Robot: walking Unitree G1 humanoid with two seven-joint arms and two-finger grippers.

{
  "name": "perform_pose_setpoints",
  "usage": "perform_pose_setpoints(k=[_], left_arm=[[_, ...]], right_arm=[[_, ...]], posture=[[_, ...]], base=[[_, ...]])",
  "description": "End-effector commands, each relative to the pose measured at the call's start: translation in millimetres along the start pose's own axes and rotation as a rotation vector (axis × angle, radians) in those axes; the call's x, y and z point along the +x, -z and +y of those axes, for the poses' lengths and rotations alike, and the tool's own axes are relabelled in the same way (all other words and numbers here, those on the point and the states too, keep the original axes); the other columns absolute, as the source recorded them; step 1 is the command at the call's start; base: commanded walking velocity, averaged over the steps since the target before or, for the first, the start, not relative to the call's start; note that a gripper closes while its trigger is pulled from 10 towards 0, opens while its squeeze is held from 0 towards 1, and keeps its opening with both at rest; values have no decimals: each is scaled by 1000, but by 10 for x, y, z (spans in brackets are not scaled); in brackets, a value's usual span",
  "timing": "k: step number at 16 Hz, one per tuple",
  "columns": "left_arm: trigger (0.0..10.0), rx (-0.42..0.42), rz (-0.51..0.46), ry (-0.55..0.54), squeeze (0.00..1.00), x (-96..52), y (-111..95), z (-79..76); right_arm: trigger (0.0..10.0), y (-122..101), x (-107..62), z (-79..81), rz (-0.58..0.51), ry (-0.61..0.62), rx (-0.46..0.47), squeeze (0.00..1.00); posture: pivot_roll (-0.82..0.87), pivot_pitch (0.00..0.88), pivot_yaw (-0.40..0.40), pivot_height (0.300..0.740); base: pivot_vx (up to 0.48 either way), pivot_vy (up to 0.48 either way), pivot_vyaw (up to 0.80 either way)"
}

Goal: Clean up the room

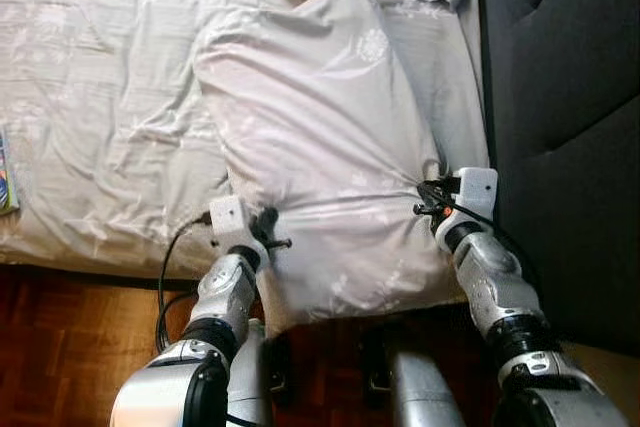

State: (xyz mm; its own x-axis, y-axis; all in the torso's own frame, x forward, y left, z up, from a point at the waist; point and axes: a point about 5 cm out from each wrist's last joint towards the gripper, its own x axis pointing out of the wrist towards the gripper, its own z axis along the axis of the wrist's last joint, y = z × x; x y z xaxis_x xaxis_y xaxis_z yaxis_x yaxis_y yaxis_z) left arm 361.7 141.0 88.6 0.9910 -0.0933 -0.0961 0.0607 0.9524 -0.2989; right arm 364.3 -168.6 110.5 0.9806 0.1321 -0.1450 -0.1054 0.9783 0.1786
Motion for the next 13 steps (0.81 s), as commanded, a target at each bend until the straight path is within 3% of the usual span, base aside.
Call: perform_pose_setpoints(k=[1, 2, 9, 13], left_arm=[[3137, 46, -107, -48, 0, 13, -218, 131], [10000, 79, -161, -19, 0, 60, -364, 67], [10000, 168, -386, 23, 0, 119, -838, -137], [10000, 161, -525, 60, 0, 104, -1110, -287]], right_arm=[[0, 202, -92, -88, 44, 47, 52, 0], [0, 71, -86, -105, -28, 64, 66, 0], [0, -512, -191, -223, -342, 150, 69, 0], [0, -870, -342, -278, -554, 185, 45, 0]], posture=[[-109, 470, 14, 661], [-100, 461, 24, 661], [-97, 446, 40, 661], [-95, 442, 42, 661]], base=[[0, 0, 0], [0, 0, 0], [0, 0, 0], [0, 0, 0]])
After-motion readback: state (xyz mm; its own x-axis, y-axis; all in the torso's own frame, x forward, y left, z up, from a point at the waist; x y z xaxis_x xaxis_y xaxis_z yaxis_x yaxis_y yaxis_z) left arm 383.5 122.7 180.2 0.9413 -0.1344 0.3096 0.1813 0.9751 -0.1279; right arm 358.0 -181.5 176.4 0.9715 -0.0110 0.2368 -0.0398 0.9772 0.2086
